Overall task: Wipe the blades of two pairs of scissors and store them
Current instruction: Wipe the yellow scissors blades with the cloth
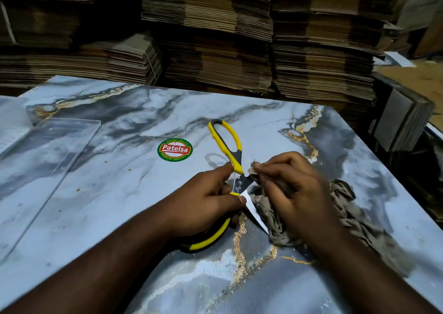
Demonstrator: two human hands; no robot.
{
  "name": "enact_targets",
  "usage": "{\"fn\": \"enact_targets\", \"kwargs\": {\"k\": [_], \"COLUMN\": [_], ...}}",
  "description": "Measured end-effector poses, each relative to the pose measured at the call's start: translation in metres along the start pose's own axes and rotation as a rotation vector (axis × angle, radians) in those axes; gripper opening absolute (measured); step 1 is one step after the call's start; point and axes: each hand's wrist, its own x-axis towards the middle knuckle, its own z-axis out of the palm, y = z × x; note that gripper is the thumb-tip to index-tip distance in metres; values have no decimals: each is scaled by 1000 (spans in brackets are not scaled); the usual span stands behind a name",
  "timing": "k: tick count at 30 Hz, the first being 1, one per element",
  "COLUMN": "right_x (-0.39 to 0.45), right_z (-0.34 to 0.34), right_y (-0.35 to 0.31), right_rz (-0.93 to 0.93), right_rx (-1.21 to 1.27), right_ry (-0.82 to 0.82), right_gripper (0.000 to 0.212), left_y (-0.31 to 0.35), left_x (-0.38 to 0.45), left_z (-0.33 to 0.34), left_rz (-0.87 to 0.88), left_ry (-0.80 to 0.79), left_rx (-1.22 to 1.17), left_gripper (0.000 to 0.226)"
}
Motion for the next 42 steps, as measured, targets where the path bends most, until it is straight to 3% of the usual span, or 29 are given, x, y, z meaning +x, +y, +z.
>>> {"fn": "enact_targets", "kwargs": {"k": [4,8,10,12,15,18,20,23,26,33,37,42], "right_x": [5,0,-3,-4,2,8,7,0,-5,-2,6,3], "right_z": [-5,-14,-18,-13,-3,-8,-13,-17,-11,0,1,1], "right_y": [19,18,8,0,6,15,14,-2,-18,-17,-20,-48], "right_rz": [163,187,148,38,-32,133,144,-1,-166,-149,-129,-165], "right_rx": [-114,-187,-137,-123,-149,-155,-171,-152,-170,-43,-193,-446], "right_ry": [47,136,191,121,11,69,129,139,12,-155,-48,-85], "right_gripper": [18,13,14,18,20,18,17,23,25,24,23,22], "left_y": [0,-2,-3,-3,-6,-9,-11,-10,-5,-7,-3,1], "left_x": [0,-2,-1,-1,1,1,3,3,-1,1,2,0], "left_z": [1,4,4,4,2,2,2,3,4,3,4,6], "left_rz": [-14,5,-10,-9,-9,-33,-29,15,51,55,66,58], "left_ry": [-15,-2,25,23,24,12,14,25,26,25,23,56], "left_rx": [108,244,244,275,200,112,125,81,33,104,255,286], "left_gripper": [35,48,55,60,61,72,79,74,68,65,68,73]}}
